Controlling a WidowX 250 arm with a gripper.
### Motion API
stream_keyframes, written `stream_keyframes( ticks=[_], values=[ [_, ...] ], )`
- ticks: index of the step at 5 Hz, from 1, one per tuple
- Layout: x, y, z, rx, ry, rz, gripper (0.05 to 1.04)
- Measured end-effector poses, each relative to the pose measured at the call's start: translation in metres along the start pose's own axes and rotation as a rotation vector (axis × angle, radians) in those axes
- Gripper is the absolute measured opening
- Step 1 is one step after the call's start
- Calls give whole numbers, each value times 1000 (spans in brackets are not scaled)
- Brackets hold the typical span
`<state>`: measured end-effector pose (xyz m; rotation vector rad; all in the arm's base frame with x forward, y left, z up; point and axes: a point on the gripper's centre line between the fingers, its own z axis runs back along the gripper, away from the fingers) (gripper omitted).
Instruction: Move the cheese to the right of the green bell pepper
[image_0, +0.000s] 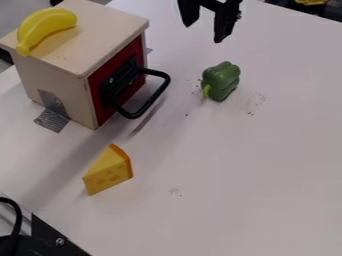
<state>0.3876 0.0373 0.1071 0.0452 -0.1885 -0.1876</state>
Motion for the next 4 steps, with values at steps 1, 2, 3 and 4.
stream_keyframes(
  ticks=[1, 2, 3, 4],
  values=[
    [-6, -2, -12, -11, 37, 1, 1000],
    [-28, -12, -17, -27, 90, 4, 1000],
    [-41, -16, 3, -24, 47, -16, 1000],
    [-76, -25, 29, -45, 3, -30, 1000]
  ],
)
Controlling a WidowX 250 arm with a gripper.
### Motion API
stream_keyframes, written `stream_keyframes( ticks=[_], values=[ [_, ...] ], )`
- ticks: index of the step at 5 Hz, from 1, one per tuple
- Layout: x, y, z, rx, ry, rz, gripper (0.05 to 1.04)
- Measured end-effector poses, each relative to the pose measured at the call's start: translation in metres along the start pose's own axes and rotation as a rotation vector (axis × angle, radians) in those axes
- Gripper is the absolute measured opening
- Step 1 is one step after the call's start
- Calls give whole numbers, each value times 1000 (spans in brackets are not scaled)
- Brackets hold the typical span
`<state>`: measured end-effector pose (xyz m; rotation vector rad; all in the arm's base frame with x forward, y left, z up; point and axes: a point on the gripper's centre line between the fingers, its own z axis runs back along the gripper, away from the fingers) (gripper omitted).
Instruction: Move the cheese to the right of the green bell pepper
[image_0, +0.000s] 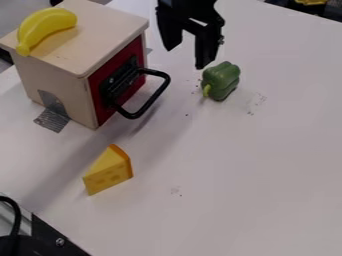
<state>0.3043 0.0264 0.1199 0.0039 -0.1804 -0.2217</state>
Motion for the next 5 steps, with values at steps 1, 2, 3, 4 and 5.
stream_keyframes(
  ticks=[1, 2, 3, 4, 5],
  values=[
    [-48, -7, 21, 22, -26, -28, 1000],
    [-93, -12, 18, 14, 2, -35, 1000],
    [-131, -8, 5, 40, 50, -31, 1000],
    [-158, -5, -13, 52, 84, 7, 1000],
    [-165, -5, -38, 61, 74, 3, 1000]
  ],
)
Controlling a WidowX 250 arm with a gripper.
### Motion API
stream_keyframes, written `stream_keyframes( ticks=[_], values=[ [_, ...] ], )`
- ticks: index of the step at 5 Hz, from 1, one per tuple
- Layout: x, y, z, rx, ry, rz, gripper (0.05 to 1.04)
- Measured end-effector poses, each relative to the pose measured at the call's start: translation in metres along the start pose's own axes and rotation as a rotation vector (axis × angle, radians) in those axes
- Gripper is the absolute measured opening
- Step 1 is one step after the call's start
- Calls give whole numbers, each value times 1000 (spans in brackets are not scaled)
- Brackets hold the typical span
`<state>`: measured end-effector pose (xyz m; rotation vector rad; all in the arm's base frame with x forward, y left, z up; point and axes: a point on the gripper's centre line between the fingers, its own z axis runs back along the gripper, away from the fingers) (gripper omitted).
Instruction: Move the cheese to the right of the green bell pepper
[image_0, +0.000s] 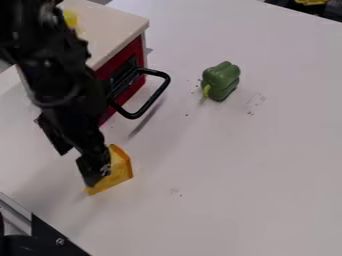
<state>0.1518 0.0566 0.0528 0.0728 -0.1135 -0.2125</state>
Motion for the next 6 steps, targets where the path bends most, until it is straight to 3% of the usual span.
stream_keyframes(
  ticks=[1, 3, 4, 5, 6],
  values=[
    [11, -4, -24, -38, -23, 32, 1000],
    [43, 1, -42, -42, -40, 28, 947],
    [44, 2, -38, -19, -42, 18, 683],
    [45, -2, -18, 21, -67, 4, 657],
    [46, -9, -3, 20, -67, 0, 656]
  ],
)
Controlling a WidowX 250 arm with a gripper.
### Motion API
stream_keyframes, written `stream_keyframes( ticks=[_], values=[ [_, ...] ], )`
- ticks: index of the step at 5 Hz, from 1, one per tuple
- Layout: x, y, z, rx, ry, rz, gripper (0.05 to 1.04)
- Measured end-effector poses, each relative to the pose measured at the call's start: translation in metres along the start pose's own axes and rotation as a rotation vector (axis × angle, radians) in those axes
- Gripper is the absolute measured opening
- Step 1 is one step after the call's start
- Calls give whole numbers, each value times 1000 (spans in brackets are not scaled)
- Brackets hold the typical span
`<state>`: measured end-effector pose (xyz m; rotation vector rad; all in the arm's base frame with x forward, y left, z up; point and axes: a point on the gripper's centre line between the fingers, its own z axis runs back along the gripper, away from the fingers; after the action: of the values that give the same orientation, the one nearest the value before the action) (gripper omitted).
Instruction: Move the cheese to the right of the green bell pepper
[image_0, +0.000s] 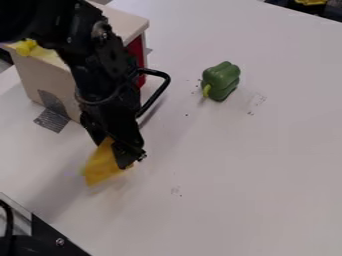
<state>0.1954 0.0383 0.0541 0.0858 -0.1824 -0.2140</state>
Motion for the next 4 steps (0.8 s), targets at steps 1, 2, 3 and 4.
stream_keyframes(
  ticks=[1, 2, 3, 4],
  values=[
    [36, -8, 18, -58, -16, 18, 656],
    [80, -16, 21, -75, -14, 32, 656],
    [116, -24, 14, -61, -37, 45, 656],
    [141, -31, 5, -35, -46, 13, 656]
  ],
)
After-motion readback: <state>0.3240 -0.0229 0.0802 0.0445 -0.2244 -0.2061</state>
